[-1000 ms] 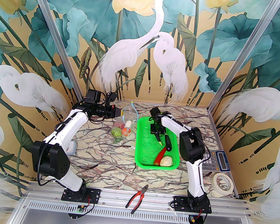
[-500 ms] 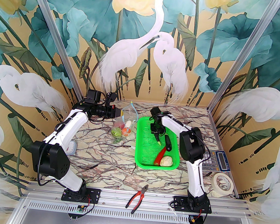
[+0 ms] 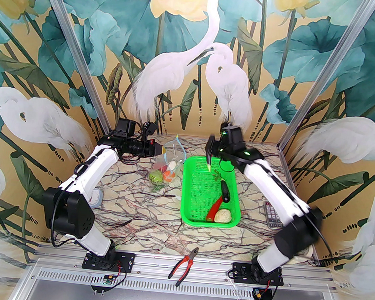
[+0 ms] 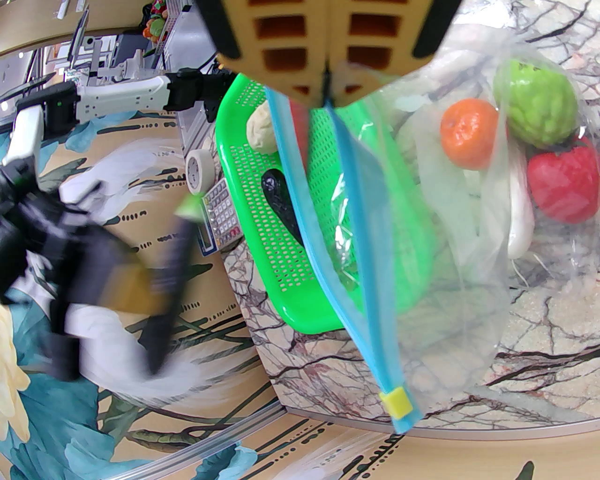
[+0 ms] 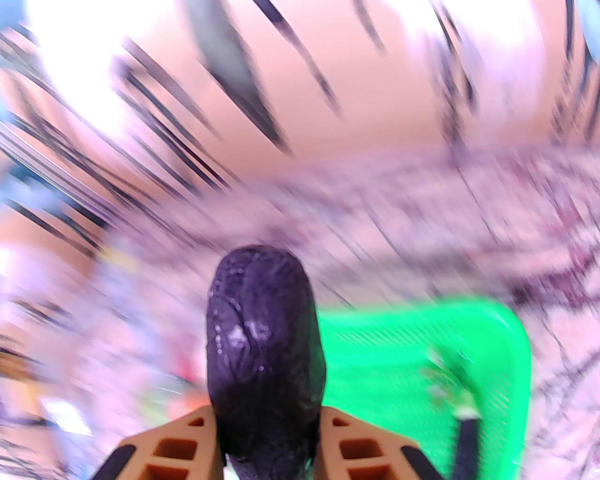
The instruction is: Place the food in the zip-top bag and seal the zipper
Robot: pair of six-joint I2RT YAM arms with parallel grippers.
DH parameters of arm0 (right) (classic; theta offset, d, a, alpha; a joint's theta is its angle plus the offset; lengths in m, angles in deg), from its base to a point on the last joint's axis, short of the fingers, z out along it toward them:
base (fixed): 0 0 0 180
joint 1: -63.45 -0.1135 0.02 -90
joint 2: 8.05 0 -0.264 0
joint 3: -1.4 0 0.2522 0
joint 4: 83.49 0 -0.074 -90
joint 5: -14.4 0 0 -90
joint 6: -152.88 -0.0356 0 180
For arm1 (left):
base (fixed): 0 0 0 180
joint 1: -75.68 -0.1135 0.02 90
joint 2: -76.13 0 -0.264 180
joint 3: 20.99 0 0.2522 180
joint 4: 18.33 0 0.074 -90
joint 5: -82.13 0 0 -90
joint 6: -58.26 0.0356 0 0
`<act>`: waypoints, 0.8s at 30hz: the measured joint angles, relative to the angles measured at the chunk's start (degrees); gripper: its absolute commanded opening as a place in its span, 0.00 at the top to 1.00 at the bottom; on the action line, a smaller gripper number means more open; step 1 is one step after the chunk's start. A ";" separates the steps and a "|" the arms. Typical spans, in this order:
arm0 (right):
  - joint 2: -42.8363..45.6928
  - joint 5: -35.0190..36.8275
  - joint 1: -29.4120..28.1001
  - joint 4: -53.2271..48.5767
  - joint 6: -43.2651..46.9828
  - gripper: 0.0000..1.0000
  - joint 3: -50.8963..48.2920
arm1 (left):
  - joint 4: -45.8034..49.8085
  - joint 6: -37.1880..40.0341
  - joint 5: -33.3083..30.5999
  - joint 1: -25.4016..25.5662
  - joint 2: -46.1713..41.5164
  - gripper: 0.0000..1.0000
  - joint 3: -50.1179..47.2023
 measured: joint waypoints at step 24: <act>-17.25 13.94 -15.32 14.14 -1.31 0.76 7.04 | -0.48 -1.53 0.28 0.04 0.39 1.00 3.34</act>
